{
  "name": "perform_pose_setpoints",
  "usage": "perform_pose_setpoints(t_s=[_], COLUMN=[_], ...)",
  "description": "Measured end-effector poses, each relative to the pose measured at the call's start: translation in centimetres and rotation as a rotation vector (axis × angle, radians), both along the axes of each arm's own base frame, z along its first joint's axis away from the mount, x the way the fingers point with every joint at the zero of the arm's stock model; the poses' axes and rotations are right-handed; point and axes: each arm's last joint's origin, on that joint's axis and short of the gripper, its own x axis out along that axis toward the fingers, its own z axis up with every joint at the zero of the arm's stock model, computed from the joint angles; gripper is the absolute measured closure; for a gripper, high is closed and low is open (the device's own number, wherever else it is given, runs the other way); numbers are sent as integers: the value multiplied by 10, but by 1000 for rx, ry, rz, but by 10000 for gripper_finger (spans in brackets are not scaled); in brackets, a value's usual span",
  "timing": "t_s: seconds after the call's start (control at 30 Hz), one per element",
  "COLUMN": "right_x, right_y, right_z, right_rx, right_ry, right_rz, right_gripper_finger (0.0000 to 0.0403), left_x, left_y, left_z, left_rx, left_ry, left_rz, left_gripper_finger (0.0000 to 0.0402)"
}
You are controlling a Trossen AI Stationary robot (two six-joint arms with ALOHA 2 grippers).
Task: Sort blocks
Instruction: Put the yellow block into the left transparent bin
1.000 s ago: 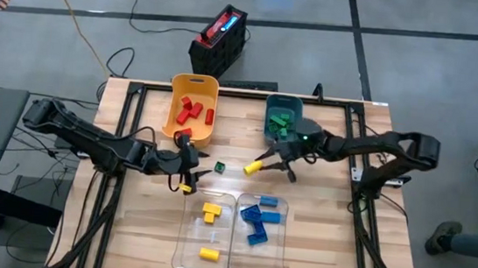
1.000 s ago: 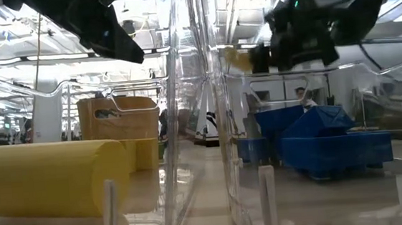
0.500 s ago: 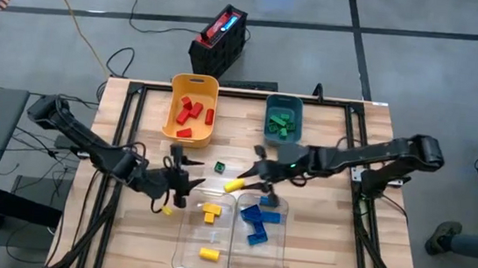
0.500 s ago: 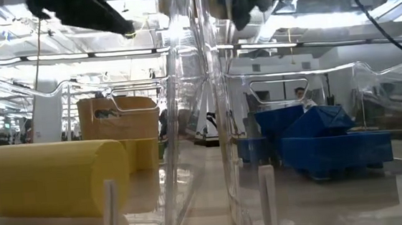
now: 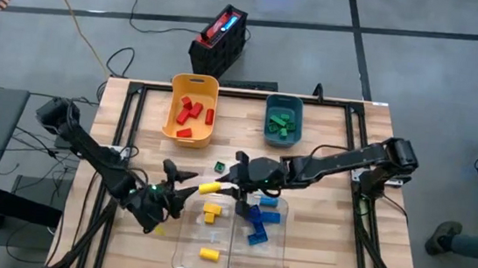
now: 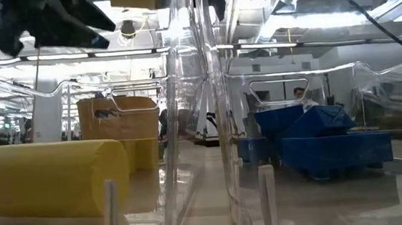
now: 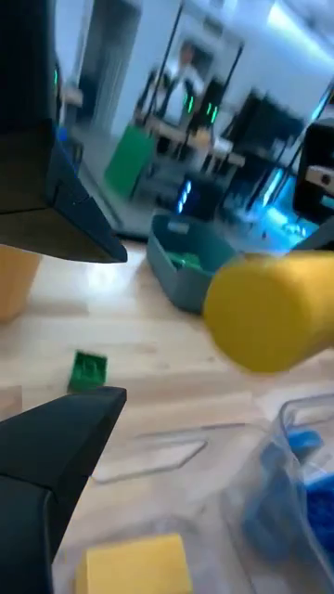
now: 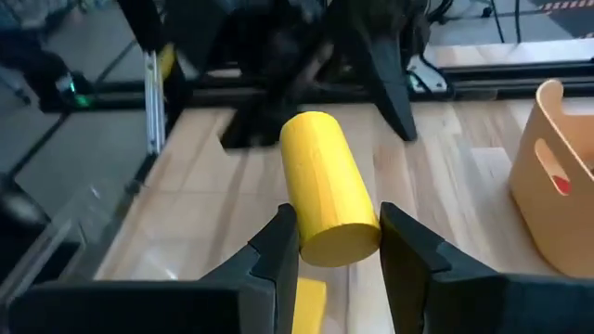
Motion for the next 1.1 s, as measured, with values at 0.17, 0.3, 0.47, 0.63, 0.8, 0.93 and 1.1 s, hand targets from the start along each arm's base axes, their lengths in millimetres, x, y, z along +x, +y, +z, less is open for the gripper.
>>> perform_pose_setpoints(t_s=[0.17, 0.3, 0.47, 0.63, 0.8, 0.93, 1.1], right_x=[0, -1, -3, -4, -5, -6, -6], right_y=[6, 14, 21, 27, 30, 34, 35], right_z=[3, 4, 5, 6, 6, 7, 7], right_rx=[20, 14, 3, -2, 8, 12, 21], right_ry=[-29, -47, -55, -71, -76, -85, -84], right_rz=[-45, -57, -80, -89, -85, -73, -74], right_gripper_finger=[275, 276, 276, 276, 276, 276, 276], left_x=[10, 19, 20, 17, 17, 18, 19], left_y=[-9, -16, -27, -36, -38, -37, -37], left_z=[-5, -1, 13, 20, 21, 21, 21], left_rx=[112, 200, 230, 261, 268, 269, 284], left_ry=[-26, -62, -104, -117, -117, -112, -102], left_rz=[28, 56, -7, -79, -103, -133, -169], left_gripper_finger=[178, 178, 178, 178, 180, 210, 270])
